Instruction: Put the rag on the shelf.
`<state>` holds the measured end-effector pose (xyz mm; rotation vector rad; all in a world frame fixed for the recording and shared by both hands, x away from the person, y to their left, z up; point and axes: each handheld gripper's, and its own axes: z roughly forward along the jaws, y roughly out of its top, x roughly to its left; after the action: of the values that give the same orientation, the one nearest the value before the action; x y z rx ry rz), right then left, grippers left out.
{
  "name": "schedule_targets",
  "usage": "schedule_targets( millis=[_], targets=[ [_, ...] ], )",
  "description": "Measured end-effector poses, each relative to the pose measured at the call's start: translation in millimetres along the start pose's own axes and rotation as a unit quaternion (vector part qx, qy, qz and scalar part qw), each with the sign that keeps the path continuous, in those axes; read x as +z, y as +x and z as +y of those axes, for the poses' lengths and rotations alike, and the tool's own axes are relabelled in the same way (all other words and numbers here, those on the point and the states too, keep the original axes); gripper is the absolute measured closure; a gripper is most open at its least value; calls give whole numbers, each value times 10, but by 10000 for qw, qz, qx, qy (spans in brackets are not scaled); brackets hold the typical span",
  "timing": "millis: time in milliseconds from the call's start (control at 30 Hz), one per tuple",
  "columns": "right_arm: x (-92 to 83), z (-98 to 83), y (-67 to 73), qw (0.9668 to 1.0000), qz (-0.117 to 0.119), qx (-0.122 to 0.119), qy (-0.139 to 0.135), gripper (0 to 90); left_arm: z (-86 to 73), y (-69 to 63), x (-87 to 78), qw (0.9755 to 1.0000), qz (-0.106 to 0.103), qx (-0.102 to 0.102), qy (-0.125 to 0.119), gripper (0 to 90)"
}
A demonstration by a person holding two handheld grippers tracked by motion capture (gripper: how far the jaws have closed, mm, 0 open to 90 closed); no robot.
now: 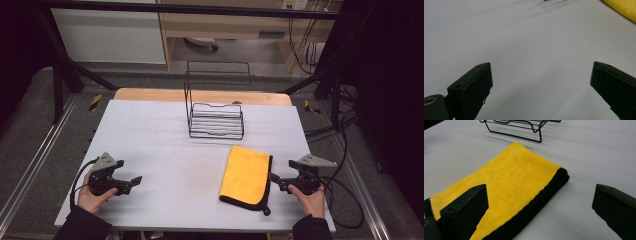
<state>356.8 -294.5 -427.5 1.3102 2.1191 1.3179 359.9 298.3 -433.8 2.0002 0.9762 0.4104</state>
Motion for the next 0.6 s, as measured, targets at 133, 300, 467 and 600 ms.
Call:
schedule_targets(
  millis=[133, 300, 467, 600],
  targets=[
    [3, -1, 4, 10000, -19, 5, 19, 12, 7, -26, 17, 10000, -18, 11, 24, 38],
    [16, -4, 21, 10000, -40, -17, 56, 11, 18, -64, 44, 10000, -53, 67, 47, 36],
    [43, 1, 58, 9999, -49, -114, 109, 12, 55, -124, 74, 10000, -57, 66, 38, 36],
    [71, 3, 84, 9997, -41, -158, 168, 12, 104, -226, 111, 9999, -98, 98, 54, 46]
  ],
)
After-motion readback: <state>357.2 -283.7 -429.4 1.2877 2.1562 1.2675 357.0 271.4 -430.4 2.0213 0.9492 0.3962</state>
